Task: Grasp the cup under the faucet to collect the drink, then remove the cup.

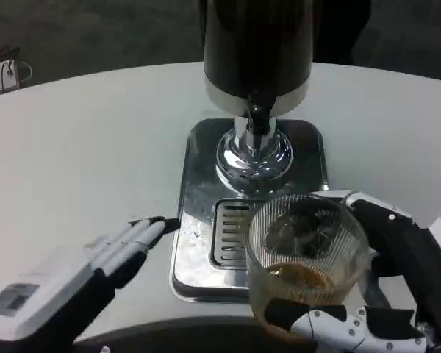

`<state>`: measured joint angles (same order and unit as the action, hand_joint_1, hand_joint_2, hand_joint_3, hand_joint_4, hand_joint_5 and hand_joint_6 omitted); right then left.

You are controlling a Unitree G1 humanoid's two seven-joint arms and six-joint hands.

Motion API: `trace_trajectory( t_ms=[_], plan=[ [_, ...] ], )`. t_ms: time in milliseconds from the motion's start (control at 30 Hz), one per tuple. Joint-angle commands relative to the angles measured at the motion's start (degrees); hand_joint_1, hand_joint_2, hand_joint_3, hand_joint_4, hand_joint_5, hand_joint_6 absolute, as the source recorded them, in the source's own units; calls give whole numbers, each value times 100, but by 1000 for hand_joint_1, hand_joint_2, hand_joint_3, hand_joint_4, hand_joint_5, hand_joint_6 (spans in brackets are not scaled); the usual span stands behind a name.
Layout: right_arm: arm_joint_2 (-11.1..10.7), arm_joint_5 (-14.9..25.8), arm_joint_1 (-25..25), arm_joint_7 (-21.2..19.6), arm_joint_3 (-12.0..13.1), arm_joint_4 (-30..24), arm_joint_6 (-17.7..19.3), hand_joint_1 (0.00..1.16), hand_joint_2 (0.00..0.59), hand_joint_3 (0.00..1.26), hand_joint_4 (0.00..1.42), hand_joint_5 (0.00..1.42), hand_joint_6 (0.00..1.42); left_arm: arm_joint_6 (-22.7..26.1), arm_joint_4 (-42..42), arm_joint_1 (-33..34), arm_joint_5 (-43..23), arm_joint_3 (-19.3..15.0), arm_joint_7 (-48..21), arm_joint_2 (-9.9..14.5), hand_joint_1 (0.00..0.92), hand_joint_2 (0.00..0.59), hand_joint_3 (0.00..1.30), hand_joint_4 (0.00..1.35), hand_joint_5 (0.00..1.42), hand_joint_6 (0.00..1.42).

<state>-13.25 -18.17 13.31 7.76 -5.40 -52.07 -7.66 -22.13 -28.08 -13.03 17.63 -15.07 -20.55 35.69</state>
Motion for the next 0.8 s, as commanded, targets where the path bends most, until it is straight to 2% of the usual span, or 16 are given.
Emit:
trace_trajectory(
  t_ms=[33,367,800],
  plan=[
    [-127,258,-142,215,274,-266,149,955,160,1061,1224,1370,1424,-23,-531,-275,232,-27,-164,72,0,56,10,0,0,34],
    [-238,452,-158,496,547,-413,242,961,155,1061,1224,1370,1424,116,-1085,-590,484,-234,-194,-5,0,60,0,0,0,0],
    [-296,560,124,623,720,-598,316,960,140,1061,1224,1356,1420,204,-1128,-616,570,-241,-208,-3,0,59,0,0,0,0]
  ],
)
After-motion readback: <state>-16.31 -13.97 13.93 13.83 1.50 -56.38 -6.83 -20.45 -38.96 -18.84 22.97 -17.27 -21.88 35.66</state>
